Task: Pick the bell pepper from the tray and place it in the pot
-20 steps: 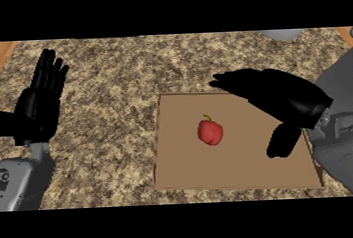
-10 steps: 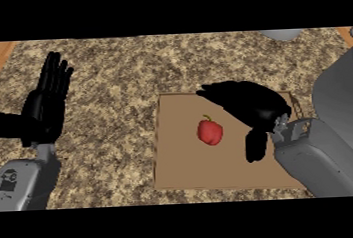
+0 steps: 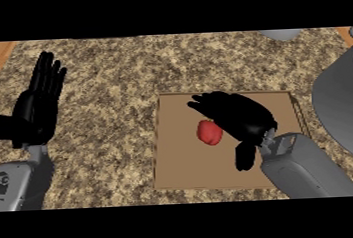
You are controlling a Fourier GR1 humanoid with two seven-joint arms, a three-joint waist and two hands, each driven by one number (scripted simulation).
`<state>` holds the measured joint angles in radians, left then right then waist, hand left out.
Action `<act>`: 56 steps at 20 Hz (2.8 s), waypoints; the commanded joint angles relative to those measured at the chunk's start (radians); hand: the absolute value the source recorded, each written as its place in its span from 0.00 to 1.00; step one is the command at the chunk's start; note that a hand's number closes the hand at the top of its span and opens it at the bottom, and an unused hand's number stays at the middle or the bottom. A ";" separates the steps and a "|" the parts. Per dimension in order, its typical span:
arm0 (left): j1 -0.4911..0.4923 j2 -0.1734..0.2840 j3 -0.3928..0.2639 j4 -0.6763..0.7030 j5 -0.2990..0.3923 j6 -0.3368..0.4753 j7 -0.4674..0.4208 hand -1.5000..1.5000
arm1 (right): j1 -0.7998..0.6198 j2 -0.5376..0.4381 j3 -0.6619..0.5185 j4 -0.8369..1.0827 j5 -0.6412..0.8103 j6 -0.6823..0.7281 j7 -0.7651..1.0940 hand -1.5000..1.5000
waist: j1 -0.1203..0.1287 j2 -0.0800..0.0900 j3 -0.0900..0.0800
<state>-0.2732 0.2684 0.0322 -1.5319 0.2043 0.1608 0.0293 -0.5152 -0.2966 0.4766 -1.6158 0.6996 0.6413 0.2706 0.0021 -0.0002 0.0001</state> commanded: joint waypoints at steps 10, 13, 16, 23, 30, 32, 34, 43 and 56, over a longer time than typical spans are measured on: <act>0.003 -0.001 0.064 -0.029 0.003 -0.049 0.040 0.50 | -0.014 0.090 -0.033 0.218 0.221 -0.083 -0.078 0.00 | 0.003 0.001 0.000; 0.008 -0.032 0.032 -0.049 -0.032 -0.025 0.044 0.50 | -0.010 0.102 -0.024 0.314 0.259 -0.146 -0.154 0.00 | 0.004 0.001 0.000; -0.003 -0.031 0.059 0.034 -0.033 -0.057 -0.017 0.50 | -0.022 0.154 -0.013 0.379 0.310 -0.203 -0.184 0.00 | 0.003 0.002 0.000; -0.024 -0.055 0.032 -0.067 -0.080 0.002 0.103 0.50 | 0.057 0.158 -0.031 0.290 0.315 -0.134 -0.221 0.00 | -0.004 -0.002 0.000; 0.053 -0.064 0.045 -0.090 -0.054 -0.045 0.045 0.50 | -0.021 0.183 0.026 0.511 0.414 -0.313 -0.429 1.00 | 0.006 0.000 0.000; -0.015 -0.094 0.040 0.045 -0.081 -0.029 -0.018 0.50 | -0.005 0.254 0.061 0.442 0.436 -0.278 -0.344 1.00 | -0.004 0.001 0.000; -0.020 -0.081 0.038 -0.029 -0.078 -0.024 0.043 0.50 | -0.010 0.252 0.048 0.562 0.473 -0.387 -0.397 1.00 | 0.005 0.002 0.000; 0.001 -0.045 0.083 -0.022 -0.052 -0.069 0.037 0.50 | 0.182 0.224 0.094 0.119 0.561 -0.355 -0.238 1.00 | -0.018 -0.006 0.000; 0.072 -0.031 0.111 -0.059 -0.052 -0.058 0.031 0.50 | 0.843 -0.019 0.144 -0.743 0.537 -0.545 -0.170 1.00 | -0.077 -0.020 0.001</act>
<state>-0.2065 0.2297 0.1409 -1.5732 0.1465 0.1111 0.0536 0.1911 -0.2460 0.6718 -2.1318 1.2245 0.1511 0.0524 -0.0746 -0.0220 -0.0002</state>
